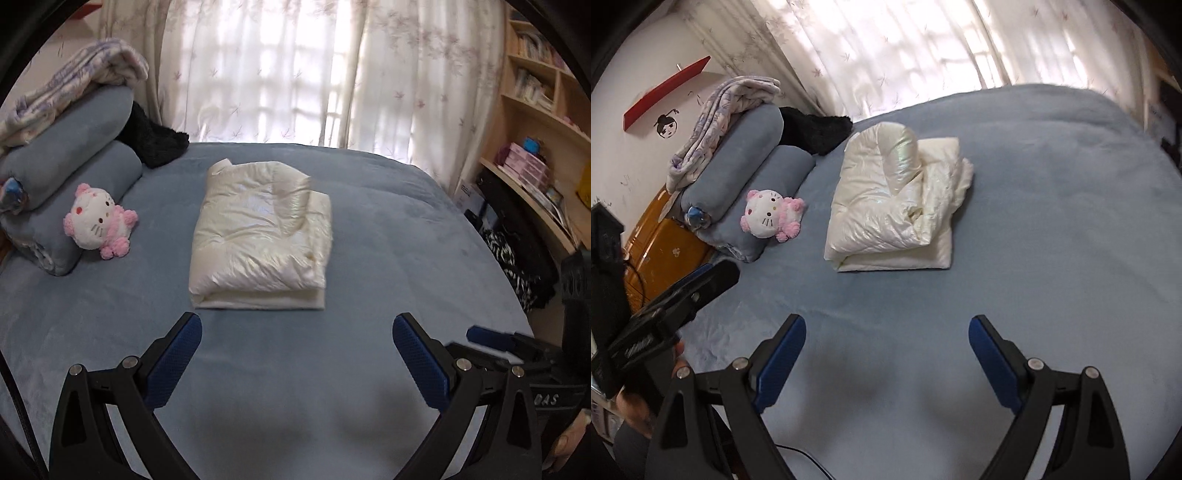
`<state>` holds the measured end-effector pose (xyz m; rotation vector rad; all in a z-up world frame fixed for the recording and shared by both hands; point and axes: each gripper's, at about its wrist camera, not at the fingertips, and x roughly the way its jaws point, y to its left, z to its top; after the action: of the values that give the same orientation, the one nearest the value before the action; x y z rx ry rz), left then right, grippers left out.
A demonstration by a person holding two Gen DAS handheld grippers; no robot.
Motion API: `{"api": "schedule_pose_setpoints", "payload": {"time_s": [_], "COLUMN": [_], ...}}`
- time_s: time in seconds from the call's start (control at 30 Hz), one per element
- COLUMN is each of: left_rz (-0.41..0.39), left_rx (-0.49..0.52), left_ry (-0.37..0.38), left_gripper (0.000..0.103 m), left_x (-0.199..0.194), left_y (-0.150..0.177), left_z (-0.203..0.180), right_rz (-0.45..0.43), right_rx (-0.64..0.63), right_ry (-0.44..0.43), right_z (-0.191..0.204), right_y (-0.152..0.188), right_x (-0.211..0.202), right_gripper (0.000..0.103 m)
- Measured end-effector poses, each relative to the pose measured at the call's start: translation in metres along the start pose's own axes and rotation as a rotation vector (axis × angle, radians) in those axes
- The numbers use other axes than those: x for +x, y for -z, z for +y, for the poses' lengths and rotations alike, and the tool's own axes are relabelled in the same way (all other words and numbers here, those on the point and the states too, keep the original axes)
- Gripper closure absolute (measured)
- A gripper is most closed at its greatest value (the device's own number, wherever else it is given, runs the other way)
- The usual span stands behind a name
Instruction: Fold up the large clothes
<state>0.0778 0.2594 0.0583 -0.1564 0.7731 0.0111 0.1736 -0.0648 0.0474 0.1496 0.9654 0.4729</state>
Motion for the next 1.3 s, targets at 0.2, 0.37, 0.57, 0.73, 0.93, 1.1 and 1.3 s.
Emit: {"api": "schedule_pose_setpoints", "payload": {"time_s": [0.2, 0.37, 0.57, 0.73, 0.93, 1.1, 1.3], "left_rz": [0.025, 0.013, 0.013, 0.037, 0.032, 0.05, 0.069], "left_rx": [0.027, 0.037, 0.028, 0.018, 0.002, -0.023, -0.034], "left_ry": [-0.042, -0.059, -0.076, -0.08, -0.084, -0.085, -0.097], "left_gripper": [0.0, 0.0, 0.0, 0.0, 0.001, 0.001, 0.001], "left_x": [-0.05, -0.068, -0.067, -0.06, -0.06, -0.059, -0.06], "left_y": [0.042, 0.081, 0.131, 0.161, 0.186, 0.203, 0.22], "left_z": [-0.044, -0.067, -0.089, -0.101, -0.112, -0.115, -0.122], "right_rz": [0.001, -0.023, -0.054, -0.064, -0.078, -0.099, -0.1], "right_rx": [-0.025, -0.015, 0.006, 0.022, 0.03, 0.025, 0.011], "right_ry": [0.048, 0.07, 0.135, 0.177, 0.238, 0.276, 0.266], "right_z": [-0.007, -0.022, -0.04, -0.05, -0.056, -0.059, -0.059], "right_y": [0.044, 0.082, 0.125, 0.152, 0.178, 0.197, 0.211], "right_x": [-0.05, -0.081, -0.094, -0.095, -0.098, -0.105, -0.11], "right_gripper": [0.013, 0.013, 0.012, 0.012, 0.012, 0.012, 0.012]}}
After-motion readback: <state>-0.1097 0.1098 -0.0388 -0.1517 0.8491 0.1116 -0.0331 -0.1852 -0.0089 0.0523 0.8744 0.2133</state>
